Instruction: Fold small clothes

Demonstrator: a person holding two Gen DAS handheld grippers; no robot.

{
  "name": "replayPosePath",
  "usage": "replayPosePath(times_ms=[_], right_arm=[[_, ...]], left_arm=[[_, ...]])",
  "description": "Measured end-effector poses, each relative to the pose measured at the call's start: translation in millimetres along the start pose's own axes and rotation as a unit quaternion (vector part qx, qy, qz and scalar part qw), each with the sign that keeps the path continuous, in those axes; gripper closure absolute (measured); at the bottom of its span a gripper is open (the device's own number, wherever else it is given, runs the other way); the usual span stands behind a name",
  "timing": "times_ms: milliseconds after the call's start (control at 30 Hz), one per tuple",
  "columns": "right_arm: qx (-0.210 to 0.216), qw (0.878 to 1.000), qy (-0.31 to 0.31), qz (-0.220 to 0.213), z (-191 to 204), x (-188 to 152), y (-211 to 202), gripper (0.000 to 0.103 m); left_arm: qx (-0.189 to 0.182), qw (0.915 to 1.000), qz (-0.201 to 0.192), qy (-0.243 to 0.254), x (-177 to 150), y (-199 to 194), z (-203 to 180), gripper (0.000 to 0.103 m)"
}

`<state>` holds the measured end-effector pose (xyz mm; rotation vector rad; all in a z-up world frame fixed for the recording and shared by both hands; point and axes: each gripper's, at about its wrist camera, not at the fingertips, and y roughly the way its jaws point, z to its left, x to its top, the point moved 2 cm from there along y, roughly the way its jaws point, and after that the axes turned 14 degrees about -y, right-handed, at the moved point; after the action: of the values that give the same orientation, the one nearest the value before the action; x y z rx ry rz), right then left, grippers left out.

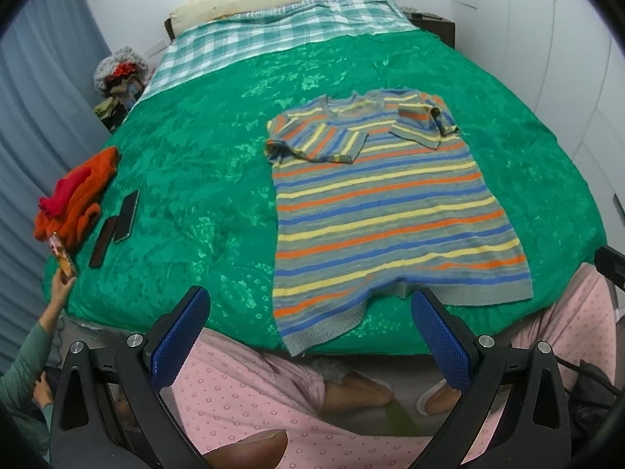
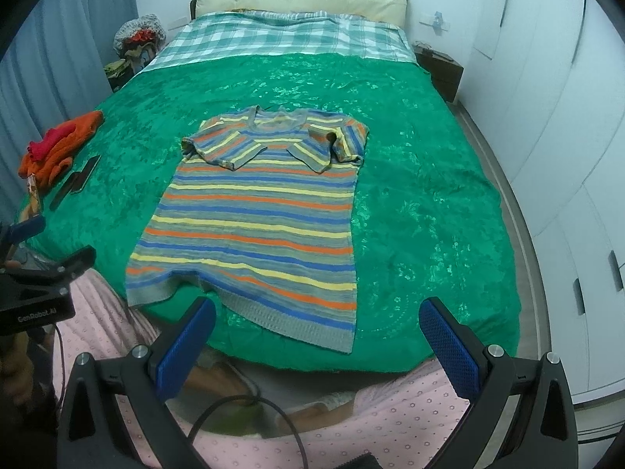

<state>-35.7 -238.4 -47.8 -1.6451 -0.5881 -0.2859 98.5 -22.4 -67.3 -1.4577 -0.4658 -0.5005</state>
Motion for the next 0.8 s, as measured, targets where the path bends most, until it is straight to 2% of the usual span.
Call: replayPosePath(times_ms=[267, 400, 800], right_arm=[[-0.033, 0.999, 0.001, -0.001, -0.2, -0.7, -4.2, 0.001], [-0.057, 0.998, 0.002, -0.002, -3.9, -4.0, -8.8, 0.001], [-0.077, 0.997, 0.008, 0.009, -13.0, -9.5, -6.1, 0.001]], left_arm=[[-0.027, 0.9995, 0.006, -0.018, 0.2, -3.5, 2.5, 0.0], [-0.025, 0.9994, 0.003, -0.022, 0.7, -3.7, 3.2, 0.0], [-0.021, 0.9997, 0.005, -0.014, -2.0, -1.9, 0.3, 0.0]])
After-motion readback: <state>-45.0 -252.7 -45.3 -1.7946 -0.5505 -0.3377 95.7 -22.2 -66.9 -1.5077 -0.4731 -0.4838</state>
